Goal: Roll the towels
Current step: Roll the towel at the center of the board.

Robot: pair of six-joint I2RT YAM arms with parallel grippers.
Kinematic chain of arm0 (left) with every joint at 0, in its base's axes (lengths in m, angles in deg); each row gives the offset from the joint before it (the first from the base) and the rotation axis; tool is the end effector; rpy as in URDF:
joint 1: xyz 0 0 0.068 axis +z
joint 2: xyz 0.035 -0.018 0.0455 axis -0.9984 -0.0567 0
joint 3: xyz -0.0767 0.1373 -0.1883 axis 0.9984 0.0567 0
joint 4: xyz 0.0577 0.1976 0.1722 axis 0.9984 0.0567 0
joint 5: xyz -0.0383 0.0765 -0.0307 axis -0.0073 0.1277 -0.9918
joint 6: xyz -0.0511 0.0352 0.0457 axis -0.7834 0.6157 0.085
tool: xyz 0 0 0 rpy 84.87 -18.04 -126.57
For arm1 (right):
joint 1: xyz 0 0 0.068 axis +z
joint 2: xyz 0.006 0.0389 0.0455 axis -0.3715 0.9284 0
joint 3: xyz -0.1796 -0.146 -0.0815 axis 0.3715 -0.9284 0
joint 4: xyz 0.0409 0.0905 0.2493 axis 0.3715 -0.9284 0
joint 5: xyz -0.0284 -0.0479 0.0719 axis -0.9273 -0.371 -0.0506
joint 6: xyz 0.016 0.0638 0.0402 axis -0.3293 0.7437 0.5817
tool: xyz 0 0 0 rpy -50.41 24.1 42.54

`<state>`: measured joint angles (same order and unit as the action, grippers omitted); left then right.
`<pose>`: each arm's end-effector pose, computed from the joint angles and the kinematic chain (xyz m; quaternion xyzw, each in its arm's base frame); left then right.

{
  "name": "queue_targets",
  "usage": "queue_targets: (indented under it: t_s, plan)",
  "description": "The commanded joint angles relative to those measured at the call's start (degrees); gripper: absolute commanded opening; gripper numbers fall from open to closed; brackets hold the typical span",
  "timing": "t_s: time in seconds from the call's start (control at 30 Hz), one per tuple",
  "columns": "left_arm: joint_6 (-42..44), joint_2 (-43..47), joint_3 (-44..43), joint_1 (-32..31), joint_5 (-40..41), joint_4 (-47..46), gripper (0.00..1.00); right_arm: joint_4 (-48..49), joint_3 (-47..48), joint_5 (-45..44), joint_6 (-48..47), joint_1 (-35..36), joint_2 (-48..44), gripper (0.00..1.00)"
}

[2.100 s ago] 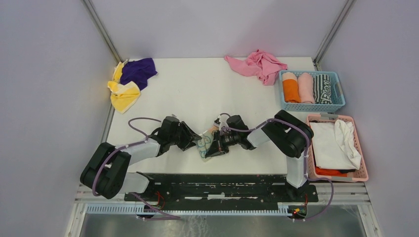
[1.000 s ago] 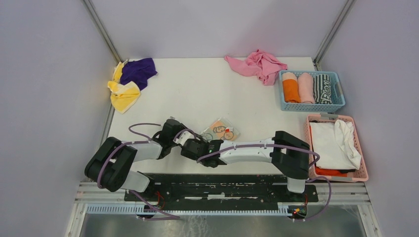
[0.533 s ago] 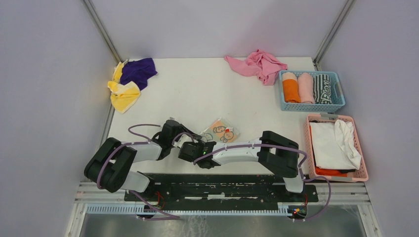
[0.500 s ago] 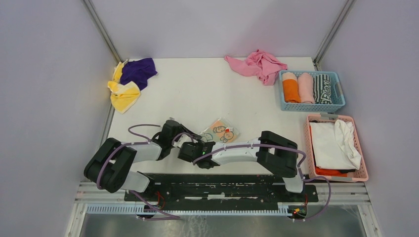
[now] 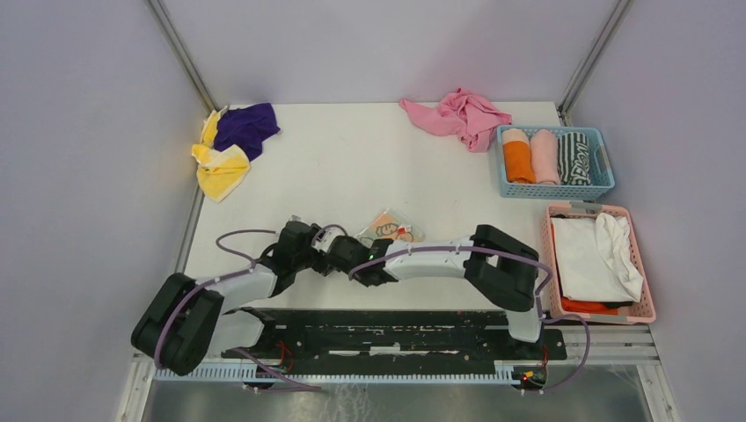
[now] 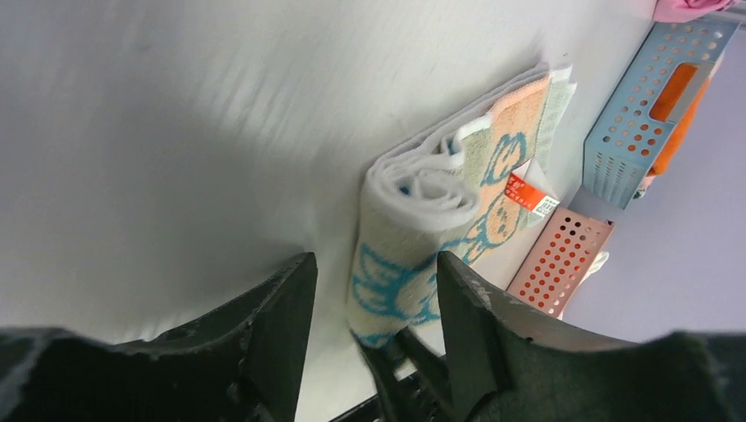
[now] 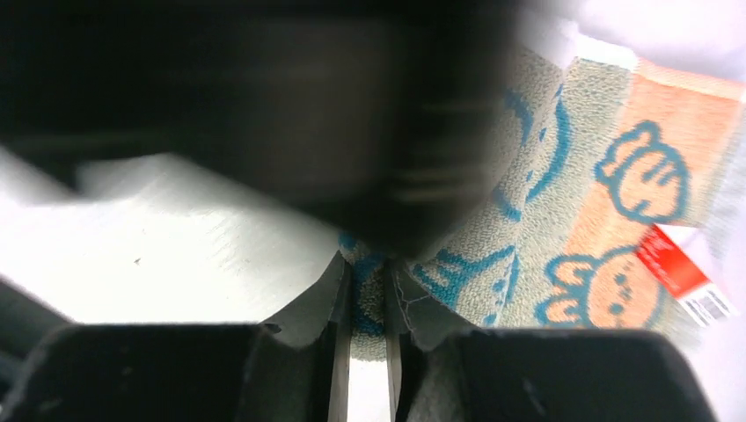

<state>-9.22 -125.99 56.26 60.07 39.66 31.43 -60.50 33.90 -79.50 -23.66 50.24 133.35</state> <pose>0.2123 -0.1177 0.0678 -0.3472 0.8390 -0.3651 0.2056 0.1494 0.3706 0.0957 -0.4557 0.8422 -0.0333 0.2864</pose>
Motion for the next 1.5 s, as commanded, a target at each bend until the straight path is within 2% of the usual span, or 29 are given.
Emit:
queue_targets:
  t_s: [0.0, 0.17, 0.3, 0.43, 0.53, 0.6, 0.83, 0.9, 1.07, 1.17, 1.33, 1.47]
  plan:
    - [3.1, 9.1, 3.2, 0.5, 5.2, 15.8, 0.64, 7.9, -6.5, 34.7, 4.1, -8.6, -2.9, 0.11]
    - [4.4, 24.1, 2.9, 1.3, 7.7, 26.3, 0.72, 17.4, -10.1, 57.6, 9.1, -14.2, -5.3, 0.01]
    - [3.9, 34.2, 3.7, 1.5, 7.7, 31.3, 0.75, 29.5, -13.1, 72.2, 16.9, -17.8, -4.6, 0.01]
    - [2.5, 38.3, 6.0, 1.5, 6.2, 30.5, 0.75, 45.9, -17.4, 79.7, 28.8, -21.0, -2.0, 0.01]
    - [1.8, 37.4, 7.0, 1.5, 4.8, 28.6, 0.75, 64.7, -22.0, 82.8, 41.8, -24.1, 1.1, 0.01]
    - [1.9, 35.8, 6.7, 1.5, 4.1, 28.1, 0.75, 70.7, -23.7, 83.3, 46.1, -25.6, 3.4, 0.00]
    - [3.9, 30.8, 4.8, 1.5, 3.8, 28.1, 0.75, 71.0, -27.6, 81.3, 47.3, -29.4, 7.8, 0.00]
    - [3.8, 29.6, 5.1, 1.5, 3.4, 25.7, 0.75, 69.5, -28.4, 80.8, 46.4, -30.1, 8.3, 0.00]
    - [4.8, 23.7, 3.7, 1.5, 1.3, 18.5, 0.75, 58.7, -27.7, 79.1, 39.7, -30.6, 8.5, 0.00]
    - [6.9, 18.4, 2.4, 1.5, 0.0, 13.8, 0.74, 58.0, -27.6, 78.7, 39.3, -30.8, 9.1, 0.00]
    - [8.7, 9.4, 1.0, 1.4, -0.3, 8.9, 0.63, 54.4, -26.8, 77.6, 37.1, -30.9, 9.1, 0.01]
    - [9.1, 1.6, 0.4, 0.5, -1.0, 5.6, 0.49, 44.0, -24.9, 73.6, 30.5, -30.9, 5.7, 0.05]
